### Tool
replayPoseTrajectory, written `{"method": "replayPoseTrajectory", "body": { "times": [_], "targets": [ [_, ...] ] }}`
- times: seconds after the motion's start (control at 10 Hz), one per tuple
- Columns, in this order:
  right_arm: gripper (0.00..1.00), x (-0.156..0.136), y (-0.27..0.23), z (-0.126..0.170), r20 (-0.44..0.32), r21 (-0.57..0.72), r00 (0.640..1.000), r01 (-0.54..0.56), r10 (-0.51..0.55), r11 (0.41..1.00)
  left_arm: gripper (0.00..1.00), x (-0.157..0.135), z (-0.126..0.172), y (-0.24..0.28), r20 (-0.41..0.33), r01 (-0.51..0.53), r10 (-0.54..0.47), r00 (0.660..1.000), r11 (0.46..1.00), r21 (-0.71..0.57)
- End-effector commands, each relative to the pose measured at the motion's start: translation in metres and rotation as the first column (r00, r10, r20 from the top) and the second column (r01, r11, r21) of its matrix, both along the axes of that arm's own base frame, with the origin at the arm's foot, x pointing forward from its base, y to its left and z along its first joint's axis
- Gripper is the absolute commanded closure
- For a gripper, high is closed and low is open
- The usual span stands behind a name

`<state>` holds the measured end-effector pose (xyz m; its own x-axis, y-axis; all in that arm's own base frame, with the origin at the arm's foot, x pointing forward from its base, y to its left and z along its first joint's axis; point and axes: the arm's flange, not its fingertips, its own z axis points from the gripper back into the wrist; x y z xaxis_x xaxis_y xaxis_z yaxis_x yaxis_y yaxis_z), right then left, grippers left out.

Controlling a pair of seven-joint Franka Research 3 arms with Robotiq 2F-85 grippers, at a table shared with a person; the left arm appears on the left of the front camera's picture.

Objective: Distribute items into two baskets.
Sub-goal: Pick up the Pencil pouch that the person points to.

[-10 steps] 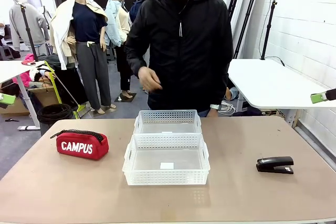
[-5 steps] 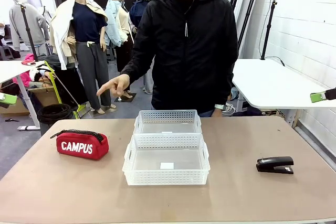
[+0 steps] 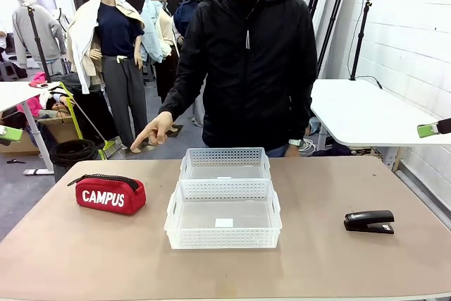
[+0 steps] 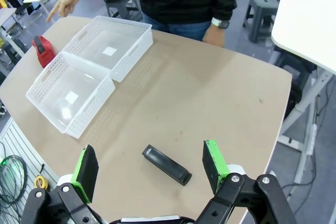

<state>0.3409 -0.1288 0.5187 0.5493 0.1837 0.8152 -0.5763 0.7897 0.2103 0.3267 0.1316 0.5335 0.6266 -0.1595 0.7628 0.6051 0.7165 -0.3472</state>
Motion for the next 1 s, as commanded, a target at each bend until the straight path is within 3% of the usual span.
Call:
{"method": "replayPoseTrajectory", "body": {
  "times": [0.0,0.7,0.9],
  "targets": [
    [0.0,0.002,0.0,-0.001,0.007,0.013,1.0,-0.012,0.012,1.0,0.0,0.001,0.0,0.0,0.01,0.005,-0.005,1.0,1.0,-0.017],
    [0.0,0.002,0.0,-0.001,0.007,0.013,1.0,-0.012,0.012,1.0,0.0,0.0,0.0,0.0,-0.001,0.001,-0.001,1.0,1.0,-0.001],
    [0.0,0.002,0.0,-0.001,0.007,0.013,1.0,-0.012,0.012,1.0,0.0,0.023,0.019,0.002,-0.005,-0.021,0.022,1.0,0.999,0.044]
  ]
}}
